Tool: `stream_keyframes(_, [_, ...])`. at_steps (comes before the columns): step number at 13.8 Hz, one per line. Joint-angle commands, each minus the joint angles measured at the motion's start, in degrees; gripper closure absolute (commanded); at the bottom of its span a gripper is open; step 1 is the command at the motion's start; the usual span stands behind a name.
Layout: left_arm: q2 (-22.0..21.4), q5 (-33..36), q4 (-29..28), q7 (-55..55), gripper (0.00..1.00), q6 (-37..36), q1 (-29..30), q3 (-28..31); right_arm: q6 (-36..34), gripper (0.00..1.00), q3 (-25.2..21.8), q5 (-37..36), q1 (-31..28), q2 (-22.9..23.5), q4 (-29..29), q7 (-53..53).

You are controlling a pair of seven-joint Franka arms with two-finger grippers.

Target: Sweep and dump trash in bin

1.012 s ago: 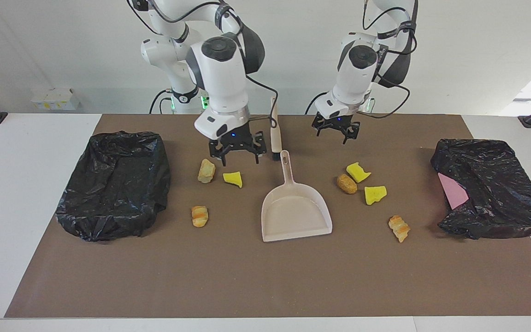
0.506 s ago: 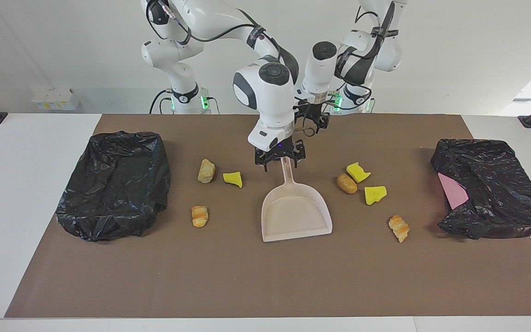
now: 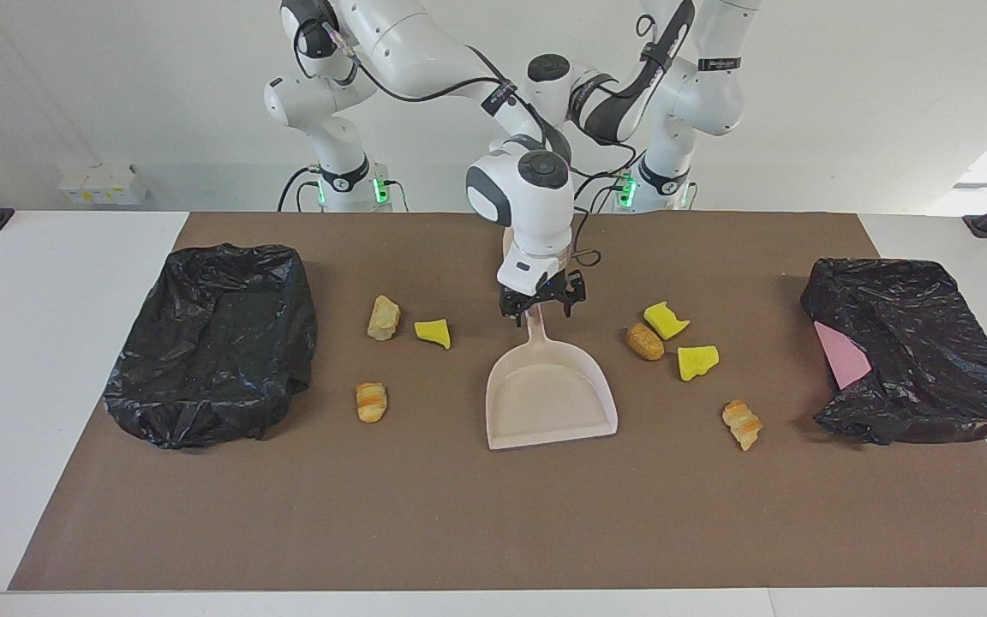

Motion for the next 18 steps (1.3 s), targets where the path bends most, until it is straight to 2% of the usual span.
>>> stream_keyframes(1, [2.17,0.17,1.35,-3.89,0.00,1.20,-0.57,-1.36,1.27,0.00,-0.41,-1.45,0.44,-2.69,-5.02,0.19])
stream_keyframes(2, [2.52,0.17,1.35,-4.77,0.00,1.46,-0.57,-2.06,1.36,0.00,-0.41,-1.54,0.44,-2.61,-4.68,0.45])
stream_keyframes(3, [3.83,0.26,1.35,-7.04,0.00,2.86,-0.57,-2.24,1.62,0.04,-0.50,-1.63,0.36,-2.43,-4.33,0.63])
stream_keyframes(4, [4.89,0.44,1.44,-8.97,0.15,4.44,-0.57,-2.50,1.63,0.11,-0.50,-1.98,0.35,-2.34,-4.15,0.80])
stream_keyframes(5, [5.33,0.44,1.70,-9.25,0.42,4.98,-0.48,-2.50,1.80,0.17,-0.50,-3.29,0.27,-2.34,-3.89,0.98])
stream_keyframes(6, [5.95,0.44,2.31,-9.34,0.73,4.89,-0.13,-2.50,2.67,0.22,-0.50,-4.26,0.09,-2.25,-3.89,0.98])
stream_keyframes(7, [6.13,0.44,2.58,-9.35,0.97,4.72,0.04,-2.50,4.59,0.25,-0.67,-4.36,-0.17,-2.17,-3.97,1.07])
stream_keyframes(8, [6.22,0.44,3.01,-9.35,1.00,4.11,0.31,-2.42,5.40,0.28,-0.76,-4.36,-0.52,-1.90,-3.97,0.98])
stream_keyframes(9, [5.96,0.44,3.02,-9.26,1.00,3.75,0.40,-2.42,5.75,0.37,-0.76,-4.44,-1.39,-1.81,-3.97,0.89])
stream_keyframes(11, [5.34,0.44,3.11,-9.26,1.00,1.74,0.48,-2.24,5.76,0.68,-0.76,-4.45,-1.32,-1.81,-3.97,0.89])
stream_keyframes(12, [5.34,0.44,3.02,-9.17,1.00,1.64,0.83,-2.24,5.76,0.88,-0.76,-4.45,-1.40,-1.81,-3.97,0.72])
stream_keyframes(13, [5.34,0.44,3.02,-9.08,1.00,1.38,1.01,-2.24,5.67,1.00,-0.85,-4.53,-1.58,-2.16,-3.97,-0.50])
stream_keyframes(15, [5.25,0.44,3.02,-9.34,1.00,0.07,1.01,-2.15,4.53,1.00,-0.76,-4.27,-2.45,-3.39,-3.71,-1.21])
stream_keyframes(18, [1.75,0.53,2.84,-9.26,1.00,-6.16,3.03,-2.15,3.30,1.00,-0.85,-4.44,-3.68,-6.46,-3.36,-2.44])
